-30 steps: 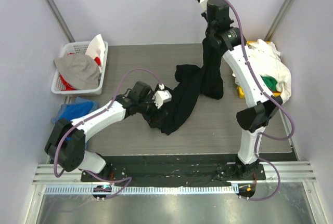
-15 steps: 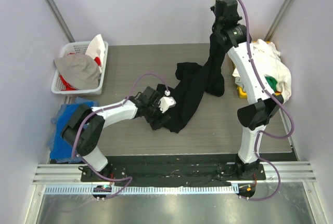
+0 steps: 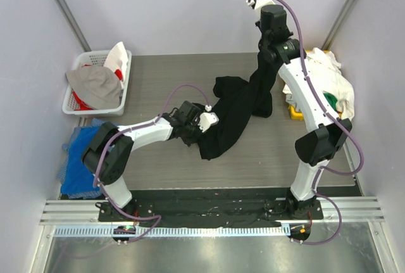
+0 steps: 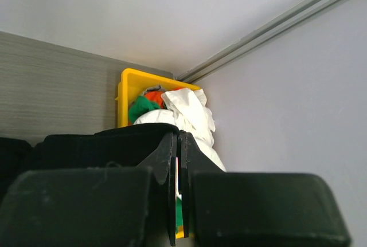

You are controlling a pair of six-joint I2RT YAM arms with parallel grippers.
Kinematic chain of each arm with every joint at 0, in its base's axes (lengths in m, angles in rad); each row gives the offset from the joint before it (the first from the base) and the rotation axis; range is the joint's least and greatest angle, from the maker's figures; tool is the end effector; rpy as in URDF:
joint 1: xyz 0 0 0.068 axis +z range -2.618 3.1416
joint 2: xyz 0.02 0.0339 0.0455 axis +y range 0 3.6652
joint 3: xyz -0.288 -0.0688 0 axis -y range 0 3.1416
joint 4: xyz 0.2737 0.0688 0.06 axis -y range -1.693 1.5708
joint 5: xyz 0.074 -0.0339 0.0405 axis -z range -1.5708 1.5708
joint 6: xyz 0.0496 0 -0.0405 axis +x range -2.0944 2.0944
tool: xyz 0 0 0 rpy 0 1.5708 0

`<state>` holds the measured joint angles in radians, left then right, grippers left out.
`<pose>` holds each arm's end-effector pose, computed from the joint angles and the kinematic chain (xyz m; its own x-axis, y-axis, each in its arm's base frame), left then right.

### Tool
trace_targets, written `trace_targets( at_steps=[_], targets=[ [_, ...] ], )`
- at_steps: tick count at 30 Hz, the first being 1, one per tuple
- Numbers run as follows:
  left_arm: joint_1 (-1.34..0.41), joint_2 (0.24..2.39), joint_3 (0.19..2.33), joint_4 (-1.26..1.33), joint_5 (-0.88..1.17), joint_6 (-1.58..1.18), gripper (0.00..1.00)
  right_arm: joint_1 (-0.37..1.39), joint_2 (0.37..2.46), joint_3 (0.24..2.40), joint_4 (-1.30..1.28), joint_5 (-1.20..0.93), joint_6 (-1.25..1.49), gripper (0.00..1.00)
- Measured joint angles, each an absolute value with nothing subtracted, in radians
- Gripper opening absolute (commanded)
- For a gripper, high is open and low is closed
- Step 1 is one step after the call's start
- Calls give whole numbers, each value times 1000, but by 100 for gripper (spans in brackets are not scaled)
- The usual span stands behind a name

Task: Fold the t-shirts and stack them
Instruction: Flatten out the tshirt

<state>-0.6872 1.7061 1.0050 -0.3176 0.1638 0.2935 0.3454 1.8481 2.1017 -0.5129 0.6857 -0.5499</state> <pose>0.2818 -0.2417 0.1635 -0.4298 0.7220 -0.5422 0.8528 0.5219 0.0188 0.4410 0.1253 0.4884 -0.3697 -0.5629 -0.7392 0.1415 0.7522 -0.6436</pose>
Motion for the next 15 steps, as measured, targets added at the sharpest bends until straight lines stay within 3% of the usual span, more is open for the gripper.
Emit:
trace_targets(
  at_steps=[8,15],
  targets=[
    [-686,1700,1016,-307,40,302,0,345,1738,1973,-508,682,-543,1],
    [-646,1562,1019,-303,-45,325,0,345,1678,1930,-508,685,-542,1]
  ],
)
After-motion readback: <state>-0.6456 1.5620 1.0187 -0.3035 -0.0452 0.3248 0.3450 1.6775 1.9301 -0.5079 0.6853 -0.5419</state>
